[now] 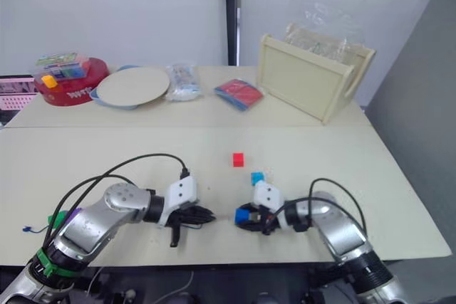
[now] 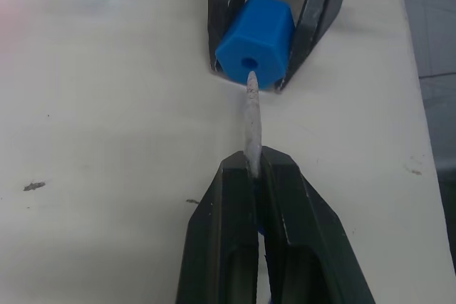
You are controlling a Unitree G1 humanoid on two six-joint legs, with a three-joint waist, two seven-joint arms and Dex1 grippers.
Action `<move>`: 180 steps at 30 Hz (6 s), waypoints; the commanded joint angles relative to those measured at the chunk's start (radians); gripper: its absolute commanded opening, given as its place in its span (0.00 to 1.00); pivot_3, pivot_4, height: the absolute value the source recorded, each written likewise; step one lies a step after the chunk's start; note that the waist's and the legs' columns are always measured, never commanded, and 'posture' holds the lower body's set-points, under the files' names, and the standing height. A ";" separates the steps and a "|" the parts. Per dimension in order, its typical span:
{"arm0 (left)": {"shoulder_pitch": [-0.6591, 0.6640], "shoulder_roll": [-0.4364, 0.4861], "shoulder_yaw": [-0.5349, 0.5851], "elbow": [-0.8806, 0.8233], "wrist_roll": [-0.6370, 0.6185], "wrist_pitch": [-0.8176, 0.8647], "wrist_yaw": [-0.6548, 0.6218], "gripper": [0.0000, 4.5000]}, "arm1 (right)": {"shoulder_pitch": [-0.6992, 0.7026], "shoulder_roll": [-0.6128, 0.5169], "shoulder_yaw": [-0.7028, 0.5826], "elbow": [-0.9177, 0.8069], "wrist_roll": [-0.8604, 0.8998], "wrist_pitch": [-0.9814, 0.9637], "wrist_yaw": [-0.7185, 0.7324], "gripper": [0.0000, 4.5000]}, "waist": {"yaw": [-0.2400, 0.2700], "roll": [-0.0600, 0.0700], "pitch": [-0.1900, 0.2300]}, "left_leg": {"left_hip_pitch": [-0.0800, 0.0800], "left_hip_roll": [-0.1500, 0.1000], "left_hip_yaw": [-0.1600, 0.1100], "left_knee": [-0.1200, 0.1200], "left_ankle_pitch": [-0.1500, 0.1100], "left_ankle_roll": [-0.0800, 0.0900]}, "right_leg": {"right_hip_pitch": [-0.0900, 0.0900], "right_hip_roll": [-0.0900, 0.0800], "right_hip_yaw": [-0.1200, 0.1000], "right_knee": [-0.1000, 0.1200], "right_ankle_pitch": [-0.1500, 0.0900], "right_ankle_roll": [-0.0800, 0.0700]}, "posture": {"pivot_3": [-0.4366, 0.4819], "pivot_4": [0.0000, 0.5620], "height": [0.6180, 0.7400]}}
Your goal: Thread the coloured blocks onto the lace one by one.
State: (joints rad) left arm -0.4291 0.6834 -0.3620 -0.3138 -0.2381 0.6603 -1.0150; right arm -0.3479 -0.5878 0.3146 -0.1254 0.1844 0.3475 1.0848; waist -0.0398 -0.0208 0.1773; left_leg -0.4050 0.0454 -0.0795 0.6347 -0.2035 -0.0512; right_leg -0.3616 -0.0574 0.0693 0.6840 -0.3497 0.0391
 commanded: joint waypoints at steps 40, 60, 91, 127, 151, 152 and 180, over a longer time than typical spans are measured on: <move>-0.068 -0.044 -0.021 0.084 0.063 -0.078 -0.081 0.00 | -0.020 0.007 0.036 -0.041 -0.050 0.080 -0.065 0.29 | 0.002 0.000 0.000 | 0.000 0.000 0.000 0.000 0.000 0.000 | 0.000 0.000 0.000 0.000 0.000 0.000 | 0.48 0.27 1.00; -0.039 0.010 0.038 -0.020 0.013 0.025 -0.058 0.00 | -0.017 -0.011 0.055 0.008 -0.066 0.048 -0.022 0.29 | 0.000 0.000 0.000 | 0.000 0.000 0.000 0.000 0.000 0.000 | 0.000 0.000 0.000 0.000 0.000 0.000 | 0.48 0.27 1.00; -0.117 -0.130 -0.074 0.069 0.007 -0.033 -0.087 0.00 | -0.012 -0.008 0.059 -0.049 -0.064 0.100 -0.038 0.29 | 0.017 0.000 0.000 | 0.000 -0.001 0.000 0.001 0.000 0.000 | 0.002 -0.001 0.000 -0.001 0.000 0.001 | 0.48 0.27 1.00; -0.069 -0.127 -0.069 0.096 0.035 -0.087 -0.170 0.00 | -0.044 0.009 0.082 -0.025 -0.059 0.124 0.035 0.29 | 0.009 -0.001 0.000 | 0.006 0.000 0.000 0.000 0.000 0.001 | 0.008 0.000 0.000 -0.004 0.001 0.002 | 0.48 0.27 1.00; -0.104 -0.170 -0.048 0.152 0.061 -0.110 -0.169 0.17 | -0.032 0.033 0.081 -0.038 -0.080 0.157 -0.009 0.29 | 0.004 -0.001 0.000 | 0.006 0.000 0.000 0.000 0.000 0.001 | 0.007 0.000 0.000 -0.004 0.001 0.002 | 0.48 0.27 1.00; -0.102 -0.158 -0.043 0.145 0.062 -0.111 -0.172 0.22 | -0.030 0.030 0.079 -0.035 -0.081 0.156 -0.010 0.29 | 0.001 -0.001 0.000 | 0.006 0.000 0.000 0.000 0.000 0.001 | 0.007 0.000 0.000 -0.004 0.001 0.002 | 0.48 0.27 1.00; 0.097 -0.047 0.008 0.121 0.081 -0.223 -0.069 0.01 | -0.039 0.003 0.063 -0.031 -0.072 0.158 -0.025 0.29 | -0.001 -0.001 -0.001 | 0.008 0.000 0.000 -0.001 0.000 0.001 | 0.009 0.000 0.000 -0.004 0.001 0.002 | 0.48 0.27 1.00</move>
State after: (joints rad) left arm -0.3468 0.6452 -0.3225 -0.1985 -0.1592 0.4467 -1.0730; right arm -0.3899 -0.5720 0.3613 -0.1782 0.1308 0.4872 1.0681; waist -0.0410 -0.0214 0.1762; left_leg -0.3972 0.0453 -0.0796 0.6333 -0.2040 -0.0506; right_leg -0.3527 -0.0577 0.0691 0.6803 -0.3487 0.0412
